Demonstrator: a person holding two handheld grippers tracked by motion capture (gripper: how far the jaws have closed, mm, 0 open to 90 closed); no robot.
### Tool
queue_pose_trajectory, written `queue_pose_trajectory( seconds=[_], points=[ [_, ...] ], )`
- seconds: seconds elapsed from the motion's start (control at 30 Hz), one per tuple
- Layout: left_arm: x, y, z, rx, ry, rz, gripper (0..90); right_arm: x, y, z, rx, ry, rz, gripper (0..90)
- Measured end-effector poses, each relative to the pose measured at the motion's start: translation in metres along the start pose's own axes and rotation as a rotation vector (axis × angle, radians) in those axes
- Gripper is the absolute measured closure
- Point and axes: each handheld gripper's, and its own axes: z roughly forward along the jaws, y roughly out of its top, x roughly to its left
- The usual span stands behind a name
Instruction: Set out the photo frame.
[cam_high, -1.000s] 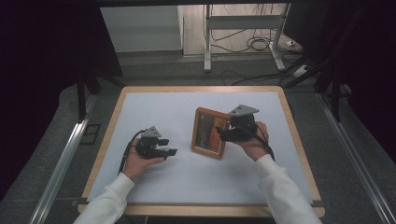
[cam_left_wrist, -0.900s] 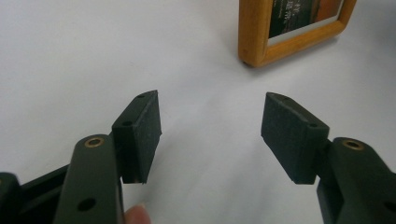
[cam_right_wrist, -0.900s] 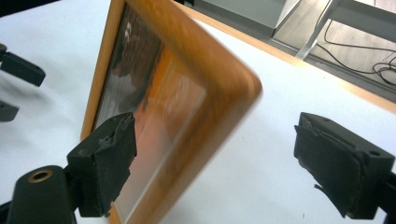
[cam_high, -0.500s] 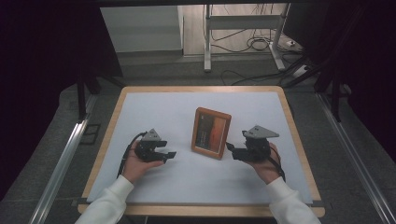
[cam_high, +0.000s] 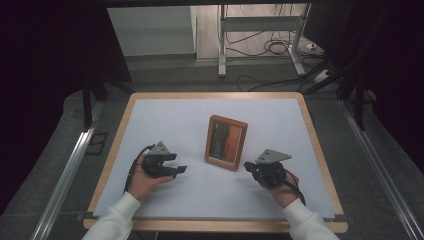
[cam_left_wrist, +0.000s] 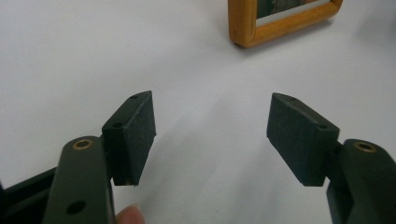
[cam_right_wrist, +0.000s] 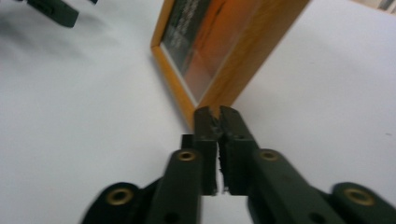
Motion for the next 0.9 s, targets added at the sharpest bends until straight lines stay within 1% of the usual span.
queue_pose_trajectory(
  seconds=[0.07, 0.17, 0.3, 0.4, 0.5, 0.77, 0.9],
  points=[
    [-0.001, 0.000, 0.001, 0.000, -0.001, -0.001, 32.1, 0.003, 0.000, 0.004, 0.009, 0.012, -0.015, 89.6],
    [-0.001, 0.000, 0.001, 0.003, -0.004, 0.005, 31.8, 0.008, 0.001, 0.011, 0.024, 0.022, -0.054, 89.6],
    [-0.002, 0.000, 0.002, 0.005, -0.005, 0.006, 31.5, 0.015, 0.003, 0.019, 0.029, 0.038, -0.071, 89.6],
    [-0.002, 0.000, 0.003, 0.007, -0.007, 0.008, 31.3, 0.020, 0.004, 0.026, 0.043, 0.049, -0.089, 89.6],
    [-0.003, 0.000, 0.003, 0.008, -0.008, 0.012, 31.2, 0.023, 0.003, 0.033, 0.057, 0.057, -0.093, 89.6],
    [-0.002, 0.000, 0.004, 0.012, -0.011, 0.013, 31.0, 0.029, 0.004, 0.046, 0.077, 0.056, -0.113, 89.6],
    [-0.002, 0.000, 0.004, 0.013, -0.011, 0.013, 30.9, 0.030, 0.004, 0.051, 0.090, 0.042, -0.123, 89.6]
  ],
)
